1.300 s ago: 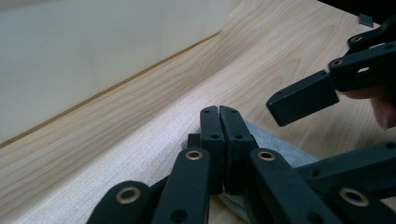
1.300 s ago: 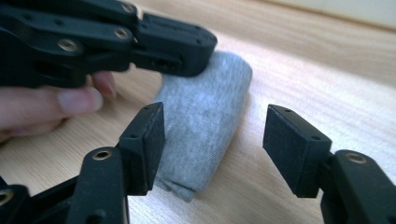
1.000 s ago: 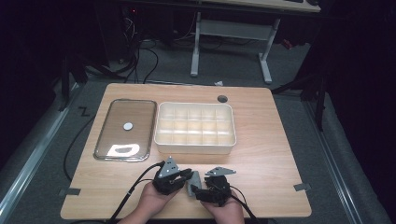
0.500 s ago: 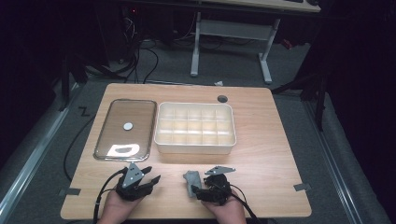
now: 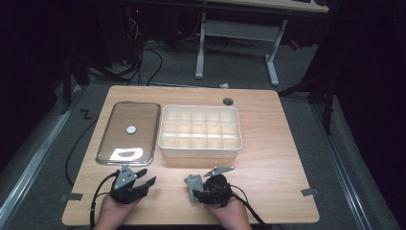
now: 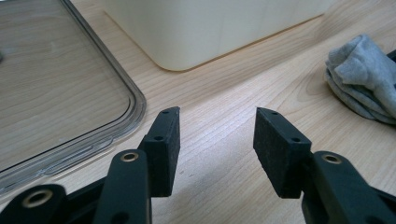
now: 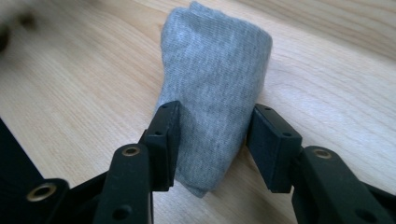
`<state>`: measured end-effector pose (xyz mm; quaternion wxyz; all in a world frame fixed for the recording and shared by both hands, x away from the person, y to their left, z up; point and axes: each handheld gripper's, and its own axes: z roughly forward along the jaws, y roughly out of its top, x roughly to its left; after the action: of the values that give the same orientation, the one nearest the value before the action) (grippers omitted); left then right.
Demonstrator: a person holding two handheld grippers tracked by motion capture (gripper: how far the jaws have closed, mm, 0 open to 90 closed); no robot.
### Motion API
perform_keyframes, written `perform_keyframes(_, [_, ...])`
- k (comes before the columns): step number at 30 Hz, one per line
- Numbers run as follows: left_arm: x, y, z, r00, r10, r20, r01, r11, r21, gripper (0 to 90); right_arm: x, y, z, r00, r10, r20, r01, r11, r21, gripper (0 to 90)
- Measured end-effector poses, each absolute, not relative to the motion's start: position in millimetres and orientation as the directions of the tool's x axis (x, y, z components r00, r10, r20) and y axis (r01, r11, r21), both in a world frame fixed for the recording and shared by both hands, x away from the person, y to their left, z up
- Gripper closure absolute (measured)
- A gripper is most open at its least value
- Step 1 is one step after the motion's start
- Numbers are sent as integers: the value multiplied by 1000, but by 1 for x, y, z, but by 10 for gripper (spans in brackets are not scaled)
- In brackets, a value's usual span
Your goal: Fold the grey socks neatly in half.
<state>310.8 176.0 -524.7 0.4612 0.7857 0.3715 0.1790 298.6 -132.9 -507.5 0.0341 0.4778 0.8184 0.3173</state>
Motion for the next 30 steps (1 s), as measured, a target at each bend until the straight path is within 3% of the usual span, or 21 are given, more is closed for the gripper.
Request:
perform_keyframes(11, [312, 187, -527, 643, 760, -95, 445, -270, 854, 517, 304, -128, -509, -583, 760, 287, 756, 378, 535, 617])
perform_keyframes(13, [312, 189, -527, 639, 764, -94, 447, -268, 853, 515, 304, -128, -509, -597, 741, 307, 751, 382, 538, 680])
perform_keyframes(20, [312, 191, -529, 635, 767, -87, 447, -274, 851, 515, 302, -127, -508, -640, 719, 273, 709, 414, 572, 717])
perform_keyframes(30, [312, 195, -529, 627, 774, -91, 450, -264, 853, 518, 306, -146, -484, -619, 766, 172, 692, 429, 580, 716])
